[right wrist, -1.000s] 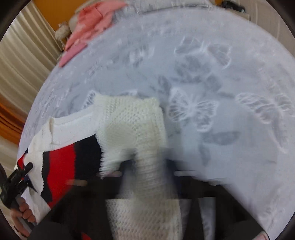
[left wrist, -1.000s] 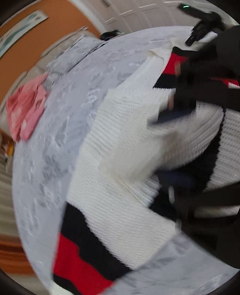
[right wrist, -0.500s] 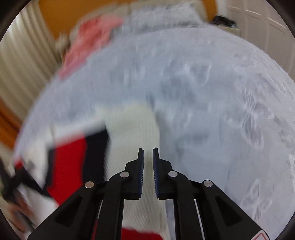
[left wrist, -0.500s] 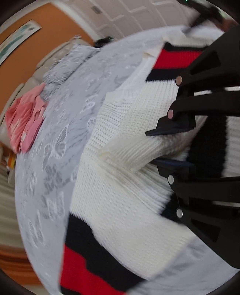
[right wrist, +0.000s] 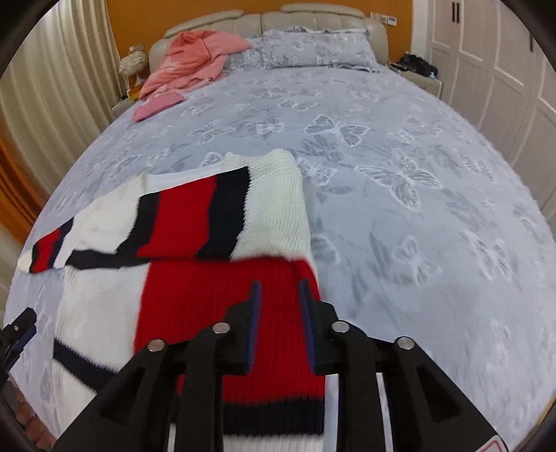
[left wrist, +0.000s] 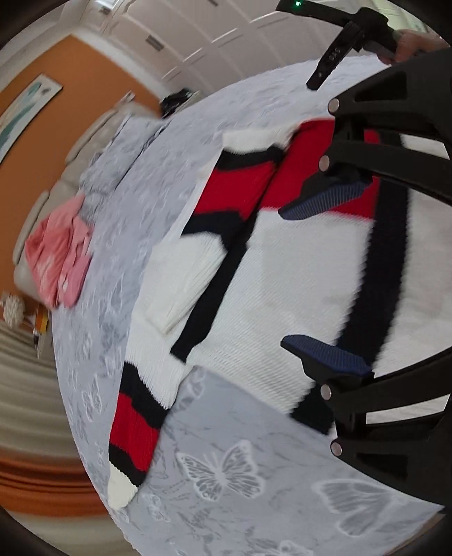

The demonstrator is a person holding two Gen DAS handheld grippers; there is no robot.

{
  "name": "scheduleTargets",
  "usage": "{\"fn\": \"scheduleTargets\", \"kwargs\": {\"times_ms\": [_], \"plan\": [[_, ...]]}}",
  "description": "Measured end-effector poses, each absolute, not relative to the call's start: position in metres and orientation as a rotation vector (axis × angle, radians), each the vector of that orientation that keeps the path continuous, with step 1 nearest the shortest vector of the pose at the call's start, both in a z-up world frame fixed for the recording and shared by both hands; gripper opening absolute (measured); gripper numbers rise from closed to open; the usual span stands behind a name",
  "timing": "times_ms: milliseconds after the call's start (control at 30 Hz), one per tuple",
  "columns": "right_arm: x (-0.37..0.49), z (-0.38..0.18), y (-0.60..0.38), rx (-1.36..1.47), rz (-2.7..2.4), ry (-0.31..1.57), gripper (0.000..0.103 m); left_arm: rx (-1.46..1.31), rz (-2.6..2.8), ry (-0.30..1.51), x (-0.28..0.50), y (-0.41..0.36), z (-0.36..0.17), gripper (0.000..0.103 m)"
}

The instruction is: Fold small clothes

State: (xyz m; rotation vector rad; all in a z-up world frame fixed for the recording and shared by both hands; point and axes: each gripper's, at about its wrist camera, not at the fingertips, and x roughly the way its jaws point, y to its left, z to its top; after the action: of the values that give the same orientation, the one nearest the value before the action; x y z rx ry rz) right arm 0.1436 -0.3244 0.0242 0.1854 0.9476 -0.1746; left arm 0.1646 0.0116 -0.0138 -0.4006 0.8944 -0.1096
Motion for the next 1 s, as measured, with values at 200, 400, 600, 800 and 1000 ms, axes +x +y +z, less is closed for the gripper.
{"fn": "scheduleTargets", "kwargs": {"times_ms": [200, 400, 600, 800, 1000], "plan": [[0.104, 0.024, -0.291, 0.153, -0.175, 0.977, 0.034, -0.521, -0.165, 0.885, 0.125, 0.034, 0.002, 0.09], [0.087, 0.018, -0.254, 0.059, -0.159, 1.026, 0.04, -0.763, -0.145, 0.87, 0.125, 0.116, -0.008, 0.09], [0.089, 0.017, -0.235, 0.01, -0.141, 1.027, 0.047, -0.817, 0.016, 0.876, 0.186, 0.215, -0.024, 0.091], [0.097, 0.004, -0.221, -0.065, -0.102, 1.045, 0.05, -0.893, 0.295, 0.873, 0.277, 0.322, -0.067, 0.091], [0.109, -0.012, -0.229, -0.032, -0.079, 1.074, 0.053, -0.891, 0.431, 0.906, 0.35, 0.361, -0.104, 0.093]]}}
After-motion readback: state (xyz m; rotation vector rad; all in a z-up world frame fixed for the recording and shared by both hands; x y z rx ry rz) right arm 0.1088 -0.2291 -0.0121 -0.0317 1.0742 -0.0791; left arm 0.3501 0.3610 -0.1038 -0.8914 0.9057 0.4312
